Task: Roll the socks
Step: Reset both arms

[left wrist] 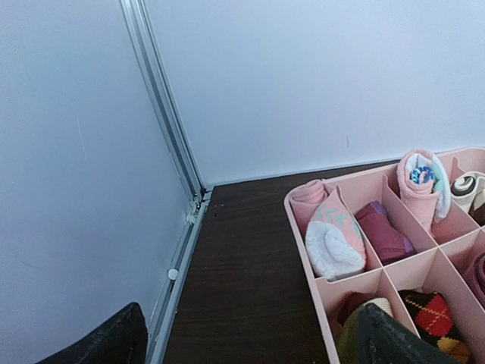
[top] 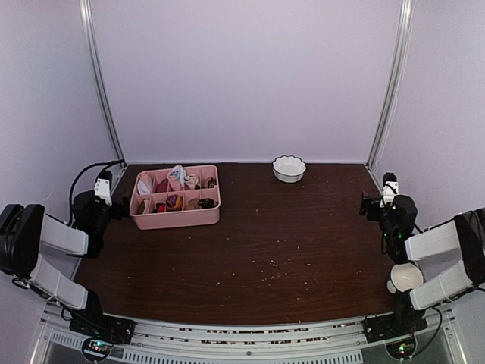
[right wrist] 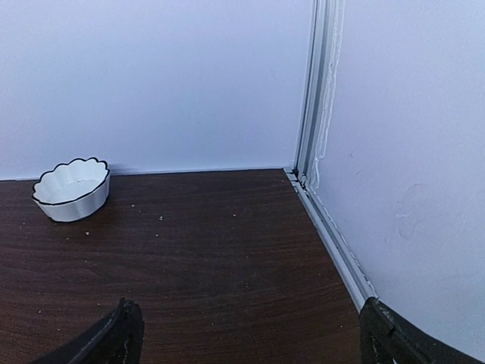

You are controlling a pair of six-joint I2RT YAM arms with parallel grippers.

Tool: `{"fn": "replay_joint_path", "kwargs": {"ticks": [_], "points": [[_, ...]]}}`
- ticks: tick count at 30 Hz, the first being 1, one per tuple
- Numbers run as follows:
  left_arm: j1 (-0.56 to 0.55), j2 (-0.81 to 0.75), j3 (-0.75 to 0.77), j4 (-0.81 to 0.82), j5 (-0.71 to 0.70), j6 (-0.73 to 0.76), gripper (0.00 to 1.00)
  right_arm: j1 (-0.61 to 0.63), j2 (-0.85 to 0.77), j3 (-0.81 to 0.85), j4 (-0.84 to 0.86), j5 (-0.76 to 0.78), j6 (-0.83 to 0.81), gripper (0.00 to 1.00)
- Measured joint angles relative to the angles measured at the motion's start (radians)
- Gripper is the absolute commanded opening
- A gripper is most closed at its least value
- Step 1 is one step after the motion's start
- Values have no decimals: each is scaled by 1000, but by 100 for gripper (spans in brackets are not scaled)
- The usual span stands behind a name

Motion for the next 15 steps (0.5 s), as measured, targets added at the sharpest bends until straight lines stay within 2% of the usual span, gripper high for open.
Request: {"fn": "replay_joint_path", "kwargs": {"ticks": [5, 15], "points": [[0, 3, 0, -4, -16, -6, 98, -35, 26, -11, 60, -85, 4, 100], [0, 3, 0, -9, -21, -12, 98, -37, 26, -13, 105, -120, 4, 99]]}}
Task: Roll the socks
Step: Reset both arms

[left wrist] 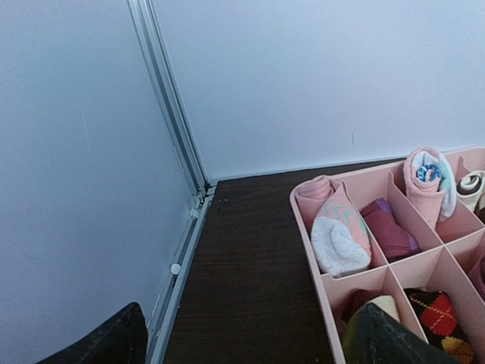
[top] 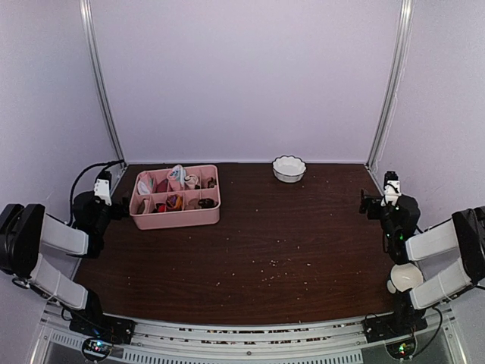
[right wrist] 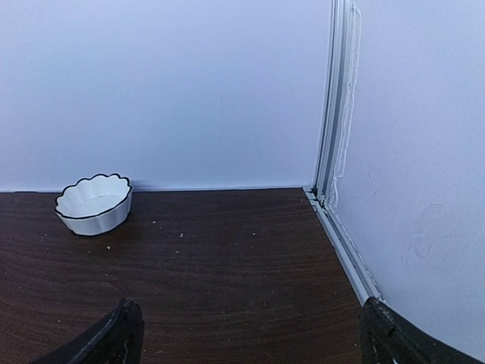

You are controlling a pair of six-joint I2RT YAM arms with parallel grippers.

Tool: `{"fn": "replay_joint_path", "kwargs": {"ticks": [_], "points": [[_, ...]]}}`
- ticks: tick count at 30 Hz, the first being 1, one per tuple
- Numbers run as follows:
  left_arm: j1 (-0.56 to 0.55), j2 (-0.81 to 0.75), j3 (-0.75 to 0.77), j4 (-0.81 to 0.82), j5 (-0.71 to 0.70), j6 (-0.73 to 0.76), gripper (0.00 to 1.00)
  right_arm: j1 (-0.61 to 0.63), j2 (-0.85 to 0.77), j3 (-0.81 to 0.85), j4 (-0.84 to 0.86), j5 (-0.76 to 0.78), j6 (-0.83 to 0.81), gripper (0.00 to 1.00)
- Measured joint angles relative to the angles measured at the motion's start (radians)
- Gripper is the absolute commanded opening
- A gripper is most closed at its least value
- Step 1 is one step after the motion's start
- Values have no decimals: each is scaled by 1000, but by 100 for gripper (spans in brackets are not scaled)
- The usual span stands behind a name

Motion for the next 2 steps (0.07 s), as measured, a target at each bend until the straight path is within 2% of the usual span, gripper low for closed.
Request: {"fn": "replay_joint_path", "kwargs": {"ticks": [2], "points": [[0, 0, 0, -2, 0, 0, 98, 0, 0, 0, 1, 0, 0, 100]]}}
